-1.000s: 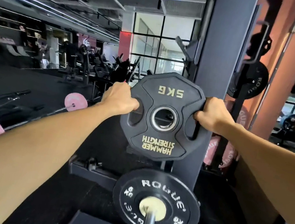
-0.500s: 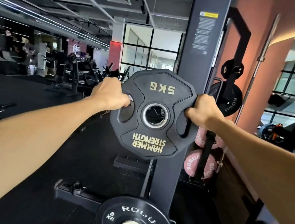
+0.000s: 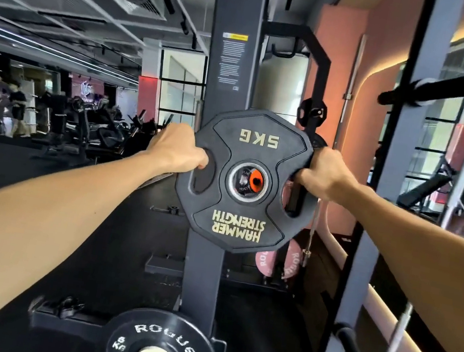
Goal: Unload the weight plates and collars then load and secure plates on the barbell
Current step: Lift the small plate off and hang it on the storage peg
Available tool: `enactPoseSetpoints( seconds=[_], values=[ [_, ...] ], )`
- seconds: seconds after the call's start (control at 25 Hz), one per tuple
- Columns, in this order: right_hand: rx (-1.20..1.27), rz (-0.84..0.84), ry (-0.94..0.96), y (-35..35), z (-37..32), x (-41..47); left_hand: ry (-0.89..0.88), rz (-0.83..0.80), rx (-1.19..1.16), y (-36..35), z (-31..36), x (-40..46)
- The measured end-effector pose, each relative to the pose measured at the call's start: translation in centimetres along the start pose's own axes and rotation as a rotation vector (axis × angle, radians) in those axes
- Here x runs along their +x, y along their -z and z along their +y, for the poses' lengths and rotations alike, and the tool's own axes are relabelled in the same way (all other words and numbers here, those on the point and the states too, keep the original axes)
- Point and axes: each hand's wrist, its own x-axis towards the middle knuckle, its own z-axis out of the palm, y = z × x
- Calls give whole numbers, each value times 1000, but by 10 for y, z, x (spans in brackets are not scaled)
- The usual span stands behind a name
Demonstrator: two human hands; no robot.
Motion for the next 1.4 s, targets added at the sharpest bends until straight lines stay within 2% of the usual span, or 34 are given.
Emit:
enactPoseSetpoints(
  seconds=[0.2, 0.36, 0.56, 0.84, 1.16, 1.4],
  values=[
    [-48, 33, 20, 76, 126, -14, -16, 42, -44, -85, 123, -15],
    [-88, 21, -17, 144, 227, -20, 2, -7, -105, -144, 229, -24],
    [-59, 11, -38, 207, 310, -27, -31, -14, -78, -190, 324, -18],
    [-25, 84, -18, 264, 354, 11, -62, 69, -48, -188, 403, 13],
    [-48, 245, 54, 333, 344, 89, -168, 262, -50, -136, 465, 85],
    [-26, 307, 46, 359, 344, 136, -216, 292, -100, -122, 495, 131]
  ],
)
